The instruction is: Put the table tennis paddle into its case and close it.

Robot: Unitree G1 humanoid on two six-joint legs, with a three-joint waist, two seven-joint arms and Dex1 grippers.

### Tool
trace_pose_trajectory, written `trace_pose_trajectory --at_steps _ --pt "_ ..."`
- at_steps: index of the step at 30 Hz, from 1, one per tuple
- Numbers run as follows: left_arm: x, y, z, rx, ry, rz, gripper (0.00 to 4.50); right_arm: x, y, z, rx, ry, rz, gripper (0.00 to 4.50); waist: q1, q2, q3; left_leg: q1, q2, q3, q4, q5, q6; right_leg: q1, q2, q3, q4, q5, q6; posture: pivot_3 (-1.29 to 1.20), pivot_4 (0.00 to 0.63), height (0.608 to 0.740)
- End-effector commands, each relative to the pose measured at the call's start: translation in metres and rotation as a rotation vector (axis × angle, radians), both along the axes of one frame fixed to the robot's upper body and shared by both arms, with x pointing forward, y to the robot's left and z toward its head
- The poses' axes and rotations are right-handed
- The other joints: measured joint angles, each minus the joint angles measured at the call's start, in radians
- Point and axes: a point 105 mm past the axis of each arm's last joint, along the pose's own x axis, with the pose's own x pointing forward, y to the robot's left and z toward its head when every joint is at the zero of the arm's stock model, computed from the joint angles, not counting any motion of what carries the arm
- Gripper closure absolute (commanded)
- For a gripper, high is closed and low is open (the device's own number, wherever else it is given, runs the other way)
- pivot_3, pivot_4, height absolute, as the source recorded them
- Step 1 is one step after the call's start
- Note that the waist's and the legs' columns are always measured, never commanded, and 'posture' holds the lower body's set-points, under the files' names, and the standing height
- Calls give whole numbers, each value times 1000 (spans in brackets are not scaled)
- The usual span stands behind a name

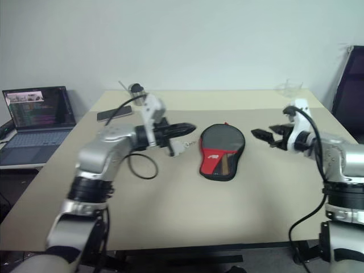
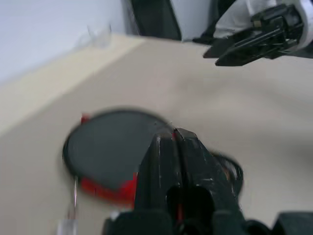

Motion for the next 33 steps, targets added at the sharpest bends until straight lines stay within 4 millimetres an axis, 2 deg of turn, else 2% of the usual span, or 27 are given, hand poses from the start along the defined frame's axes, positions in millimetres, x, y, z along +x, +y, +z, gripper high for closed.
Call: trace_pose_trajectory --at_steps 1,5,7,10,15,21,25,33 --pt "-18 25 0 57 -13 14 3260 -1 14 -23 122 132 -41 0 -2 0 0 0 0 0 0 0 0 0 0 0 0 0 0 0 150 740" --pt "-33 34 -4 53 17 9 1817 1 21 -56 138 246 -111 0 15 0 0 -2 -2 -2 0 0 0 -1 -1 -1 -1 0 0 0 150 740" --pt "-39 37 -5 52 26 5 1091 1 24 -65 179 288 -129 0 22 0 0 -2 -2 -3 1 0 0 0 -1 -2 -2 0 0 0 150 740" --pt "-43 40 -6 55 36 15 77 -1 32 -68 234 313 -104 0 22 0 0 -2 -2 -2 0 0 0 0 -1 -2 -2 0 0 0 150 740" --pt "-40 46 -16 136 15 79 31 2 28 -74 283 347 -146 0 13 0 0 0 -1 -1 0 0 0 0 0 -1 0 0 0 0 150 740" --pt "-53 39 -21 157 22 25 31 0 37 -82 415 417 -130 0 5 0 0 1 -1 -1 0 0 0 1 0 -1 0 0 0 0 150 740" --pt "-55 38 -22 169 19 19 31 -3 53 -90 483 464 -101 0 -2 0 -1 1 0 -1 0 0 0 1 1 -1 1 0 0 0 150 740" --pt "-57 37 -21 167 15 16 31 -6 86 -87 546 488 -27 0 -20 0 -2 4 2 1 0 0 1 1 5 0 2 1 -2 0 150 740"
